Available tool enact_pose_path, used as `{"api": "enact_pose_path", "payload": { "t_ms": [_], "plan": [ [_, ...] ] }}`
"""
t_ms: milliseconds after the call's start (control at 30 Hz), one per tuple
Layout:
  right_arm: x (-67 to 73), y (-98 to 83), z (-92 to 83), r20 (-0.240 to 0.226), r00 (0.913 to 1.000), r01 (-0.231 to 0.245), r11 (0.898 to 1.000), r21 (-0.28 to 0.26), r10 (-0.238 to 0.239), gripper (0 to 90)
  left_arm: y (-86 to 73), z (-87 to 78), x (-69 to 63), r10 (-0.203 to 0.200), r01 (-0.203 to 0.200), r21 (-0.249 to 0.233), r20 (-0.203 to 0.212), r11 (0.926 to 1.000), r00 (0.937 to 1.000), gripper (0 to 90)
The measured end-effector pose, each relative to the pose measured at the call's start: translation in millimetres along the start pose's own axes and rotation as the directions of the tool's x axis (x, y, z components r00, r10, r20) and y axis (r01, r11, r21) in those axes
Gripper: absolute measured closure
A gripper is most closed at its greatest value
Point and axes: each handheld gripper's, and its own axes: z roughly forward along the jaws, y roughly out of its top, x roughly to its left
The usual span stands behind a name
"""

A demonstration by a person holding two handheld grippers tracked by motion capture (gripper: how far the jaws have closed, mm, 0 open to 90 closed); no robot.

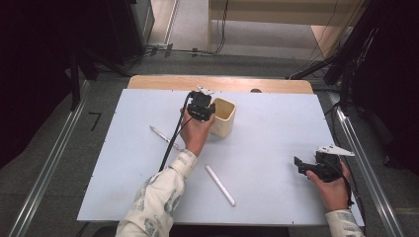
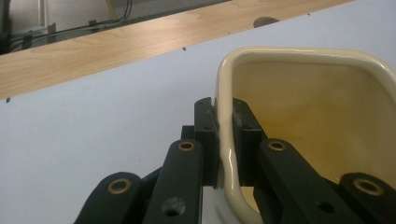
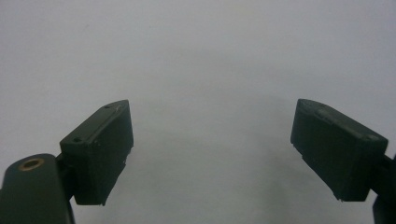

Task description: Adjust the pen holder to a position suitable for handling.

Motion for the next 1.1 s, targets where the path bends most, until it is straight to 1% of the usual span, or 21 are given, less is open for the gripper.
{"api": "enact_pose_path", "payload": {
  "t_ms": [100, 200, 400, 500, 600, 633, 700, 733, 800, 833, 867, 900, 1000, 1033, 1067, 1100],
  "plan": [
    [0.2, 0.0, 0.0, -0.001, 1.0, 0.0, 1.0, 0.0, 0.0, 11.4, 1.8, 2.0, -3.2, 0.01, -0.01, -0.001, -0.012, 1.0, 0.9999, 84.7],
    [0.2, 0.0, -0.1, -0.002, 1.0, -0.001, 1.0, -0.001, 0.001, 11.4, 1.6, 3.8, -5.4, 0.007, -0.007, -0.003, -0.014, 1.0, 0.9999, 84.7],
    [0.2, 0.1, 0.7, 0.0, 1.0, 0.004, 1.0, 0.0, -0.004, 11.4, 0.8, 4.0, -4.0, 0.007, -0.007, 0.005, -0.017, 1.0, 0.9998, 84.8],
    [0.6, 0.2, 0.5, 0.001, 1.0, 0.005, 1.0, 0.001, -0.005, 11.4, 0.7, 4.0, -5.0, 0.01, -0.01, 0.005, -0.025, 0.9999, 0.9996, 84.8],
    [0.8, 0.1, 0.2, 0.0, 1.0, 0.002, 1.0, 0.001, -0.002, 11.4, 1.1, 3.9, -4.3, 0.01, -0.01, 0.011, -0.021, 0.9999, 0.9997, 84.8],
    [0.4, 0.1, 0.8, 0.002, 1.0, 0.008, 1.0, 0.001, -0.008, 11.4, 1.0, 3.9, -4.3, 0.01, -0.009, 0.01, -0.022, 0.9999, 0.9997, 84.7],
    [0.4, 0.1, 0.9, 0.002, 1.0, 0.008, 1.0, 0.001, -0.008, 11.4, 1.0, 4.2, -3.9, -0.002, 0.002, 0.009, -0.017, 1.0, 0.9999, 84.0],
    [0.4, 0.1, 0.9, 0.002, 1.0, 0.008, 1.0, 0.001, -0.008, 11.4, 1.1, 4.5, -3.1, -0.01, 0.01, 0.011, -0.008, 0.9999, 0.9999, 84.0],
    [0.5, 0.1, 0.7, 0.0, 1.0, 0.007, 1.0, 0.001, -0.007, 11.4, 0.4, 5.9, -0.6, -0.037, 0.036, 0.025, 0.035, 0.999, 0.9987, 66.7],
    [0.5, 0.1, 0.7, 0.0, 1.0, 0.007, 1.0, 0.001, -0.007, 11.4, -0.1, 5.9, -0.3, -0.04, 0.039, 0.025, 0.039, 0.9989, 0.9984, 66.7],
    [0.4, 0.1, 0.9, 0.002, 1.0, 0.007, 1.0, 0.002, -0.007, 11.4, -0.4, 4.4, -0.5, -0.034, 0.033, 0.02, 0.029, 0.9992, 0.999, 61.6],
    [0.4, 0.1, 0.9, 0.002, 1.0, 0.007, 1.0, 0.002, -0.007, 11.4, -0.7, 2.5, -0.5, -0.026, 0.026, 0.016, 0.024, 0.9995, 0.9994, 61.6],
    [0.5, 0.0, 0.5, 0.0, 1.0, 0.003, 1.0, 0.0, -0.003, 11.4, -2.4, -2.7, 0.7, -0.041, 0.041, 0.004, 0.022, 0.9992, 0.9989, 51.4],
    [0.6, -0.1, 0.5, 0.0, 1.0, 0.002, 1.0, 0.001, -0.002, 11.4, -3.4, -5.2, 1.2, -0.038, 0.038, 0.0, 0.025, 0.9993, 0.999, 45.0],
    [0.5, -0.1, 0.7, 0.002, 1.0, 0.007, 1.0, 0.001, -0.007, 11.4, -4.6, -7.4, 0.5, -0.027, 0.027, -0.013, 0.013, 0.9995, 0.9996, 42.5],
    [0.5, -0.1, 0.7, 0.002, 1.0, 0.007, 1.0, 0.001, -0.007, 11.4, -5.6, -9.8, 0.0, -0.013, 0.013, -0.013, 0.001, 0.9998, 0.9999, 42.5]
  ]
}}
